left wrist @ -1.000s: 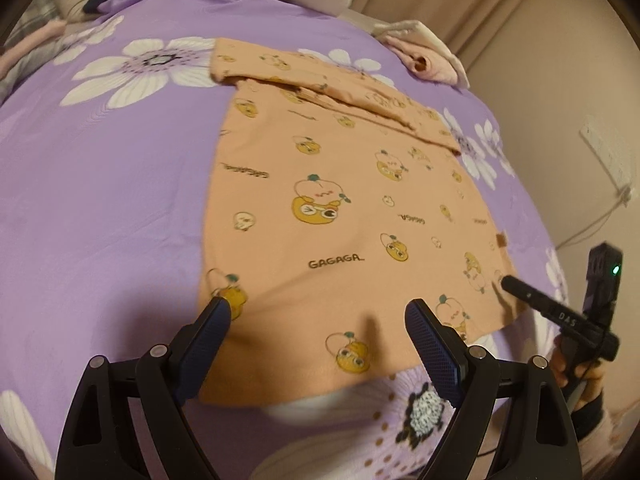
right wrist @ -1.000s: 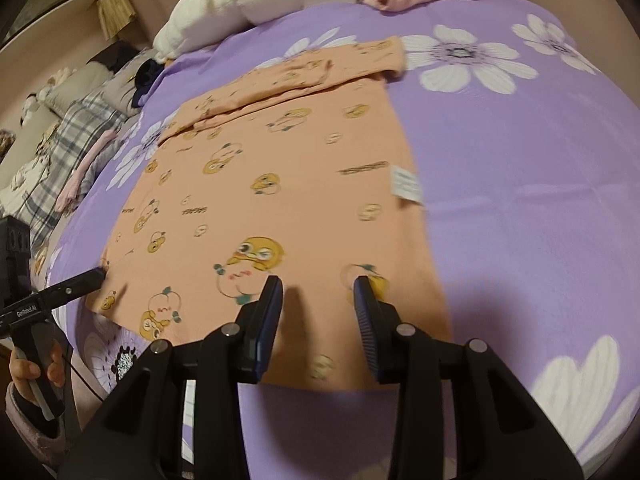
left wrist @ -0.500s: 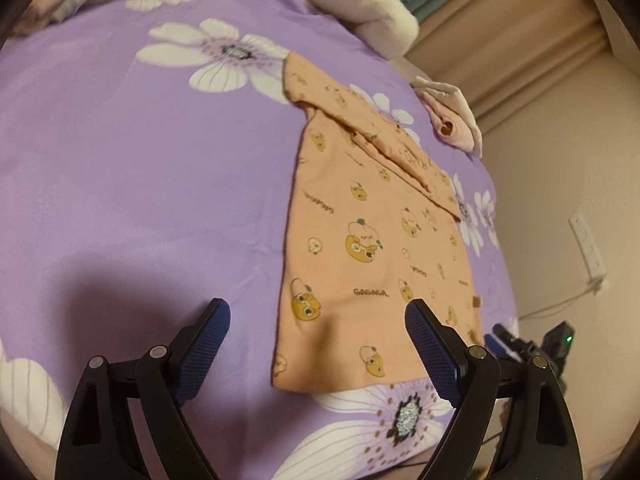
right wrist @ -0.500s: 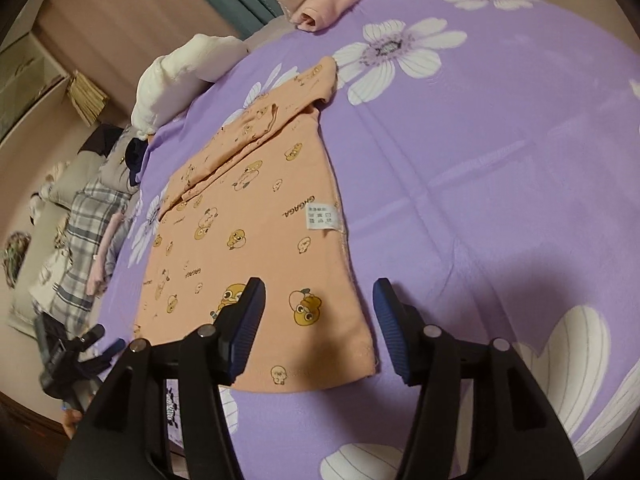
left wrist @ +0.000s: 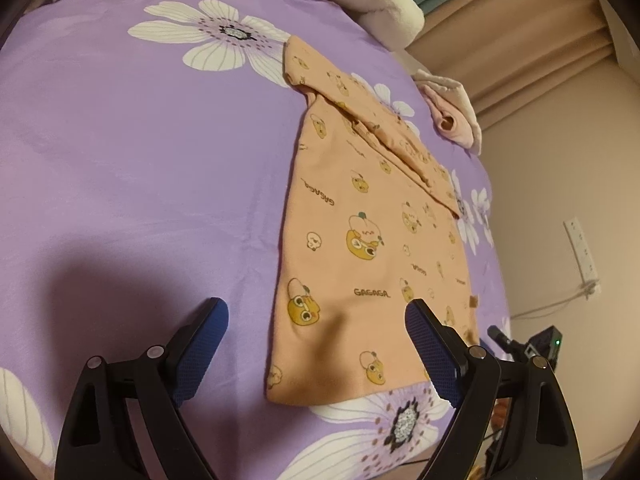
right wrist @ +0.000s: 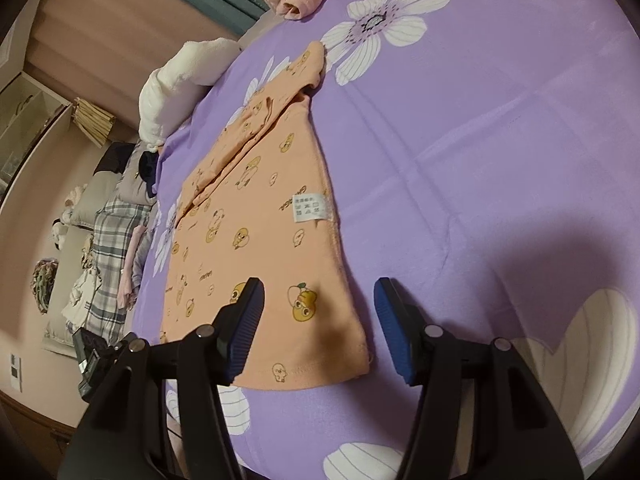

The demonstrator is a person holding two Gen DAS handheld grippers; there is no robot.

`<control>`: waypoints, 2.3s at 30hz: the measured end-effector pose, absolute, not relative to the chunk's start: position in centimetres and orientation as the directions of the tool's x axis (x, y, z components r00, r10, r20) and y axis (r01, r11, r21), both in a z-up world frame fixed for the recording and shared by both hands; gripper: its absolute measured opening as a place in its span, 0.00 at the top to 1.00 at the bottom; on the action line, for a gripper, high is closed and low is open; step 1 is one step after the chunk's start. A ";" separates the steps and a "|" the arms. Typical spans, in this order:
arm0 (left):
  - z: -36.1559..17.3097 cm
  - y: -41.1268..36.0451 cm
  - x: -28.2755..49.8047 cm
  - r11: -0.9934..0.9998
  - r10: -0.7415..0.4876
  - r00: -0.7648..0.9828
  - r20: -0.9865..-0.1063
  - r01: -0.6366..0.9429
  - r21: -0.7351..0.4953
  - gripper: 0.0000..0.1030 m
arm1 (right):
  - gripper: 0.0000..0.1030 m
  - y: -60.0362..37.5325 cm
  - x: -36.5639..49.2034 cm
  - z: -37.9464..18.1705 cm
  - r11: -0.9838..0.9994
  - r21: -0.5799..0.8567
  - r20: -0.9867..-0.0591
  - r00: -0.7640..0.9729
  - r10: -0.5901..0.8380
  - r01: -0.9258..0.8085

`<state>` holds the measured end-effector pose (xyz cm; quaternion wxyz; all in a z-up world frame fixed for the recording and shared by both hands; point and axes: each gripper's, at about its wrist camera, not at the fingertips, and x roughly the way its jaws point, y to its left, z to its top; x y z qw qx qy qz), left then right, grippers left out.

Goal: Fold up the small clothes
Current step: 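Move both tools down to the hem of the folded shirt, then close both tools on the hem edge of the orange shirt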

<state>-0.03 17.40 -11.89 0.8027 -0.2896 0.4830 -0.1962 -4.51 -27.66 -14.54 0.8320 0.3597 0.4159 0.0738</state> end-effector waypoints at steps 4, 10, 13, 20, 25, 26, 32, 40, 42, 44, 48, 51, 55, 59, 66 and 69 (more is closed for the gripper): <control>-12.0 17.0 0.4 0.751 -0.605 0.447 -0.659 0.047 -0.658 0.13 | 0.42 -27.4 -4.1 -14.7 0.721 0.675 -0.628 0.635 0.450 0.157; -12.0 16.3 1.2 0.751 -0.615 0.431 -0.660 0.064 -0.657 0.13 | 0.41 -27.0 -3.5 -14.9 0.716 0.685 -0.620 0.624 0.476 0.134; -12.0 15.7 1.7 0.738 -0.635 0.416 -0.651 0.077 -0.671 0.13 | 0.41 -26.7 -3.1 -14.9 0.713 0.690 -0.615 0.620 0.487 0.125; -12.2 13.9 2.6 0.737 -0.651 0.385 -0.654 0.113 -0.666 0.12 | 0.41 -25.9 -1.8 -14.9 0.708 0.699 -0.608 0.601 0.519 0.095; -12.2 13.1 3.4 0.721 -0.673 0.361 -0.645 0.124 -0.682 0.12 | 0.41 -25.2 -0.8 -15.0 0.704 0.706 -0.602 0.587 0.542 0.074; -12.2 12.9 3.5 0.719 -0.676 0.356 -0.645 0.128 -0.683 0.12 | 0.41 -25.1 -0.6 -15.0 0.704 0.707 -0.601 0.585 0.545 0.071; -12.1 11.9 3.8 0.718 -0.682 0.337 -0.649 0.144 -0.681 0.12 | 0.41 -24.2 0.4 -15.1 0.697 0.716 -0.594 0.567 0.571 0.047; -12.1 11.6 3.2 0.700 -0.705 0.312 -0.636 0.164 -0.695 0.12 | 0.41 -23.5 0.7 -15.2 0.692 0.722 -0.588 0.548 0.595 0.024; -12.2 11.6 3.0 0.691 -0.714 0.307 -0.629 0.163 -0.704 0.12 | 0.41 -23.6 0.4 -15.2 0.684 0.729 -0.584 0.544 0.603 0.024; -12.2 11.7 2.7 0.685 -0.720 0.299 -0.626 0.168 -0.709 0.12 | 0.41 -23.6 0.3 -15.3 0.677 0.735 -0.580 0.541 0.609 0.026; -12.2 11.5 1.9 0.678 -0.729 0.286 -0.622 0.180 -0.713 0.12 | 0.43 -23.6 -0.4 -15.4 0.666 0.746 -0.573 0.534 0.621 0.025; -12.2 11.3 1.4 0.669 -0.738 0.279 -0.615 0.180 -0.721 0.12 | 0.43 -23.6 -0.9 -15.6 0.655 0.756 -0.564 0.530 0.633 0.022; -12.2 11.1 0.9 0.664 -0.743 0.271 -0.612 0.184 -0.725 0.12 | 0.43 -23.5 -1.5 -15.7 0.639 0.769 -0.550 0.519 0.654 0.010; -12.2 11.0 0.6 0.659 -0.748 0.267 -0.608 0.185 -0.729 0.12 | 0.43 -23.1 -2.1 -15.6 0.643 0.766 -0.553 0.499 0.667 -0.011; -12.3 10.4 0.3 0.640 -0.764 0.254 -0.593 0.180 -0.747 0.12 | 0.41 -22.8 -2.2 -15.8 0.640 0.768 -0.548 0.500 0.670 -0.016; -12.3 10.2 0.0 0.636 -0.768 0.249 -0.590 0.184 -0.750 0.12 | 0.42 -22.6 -2.0 -15.9 0.638 0.770 -0.546 0.500 0.672 -0.016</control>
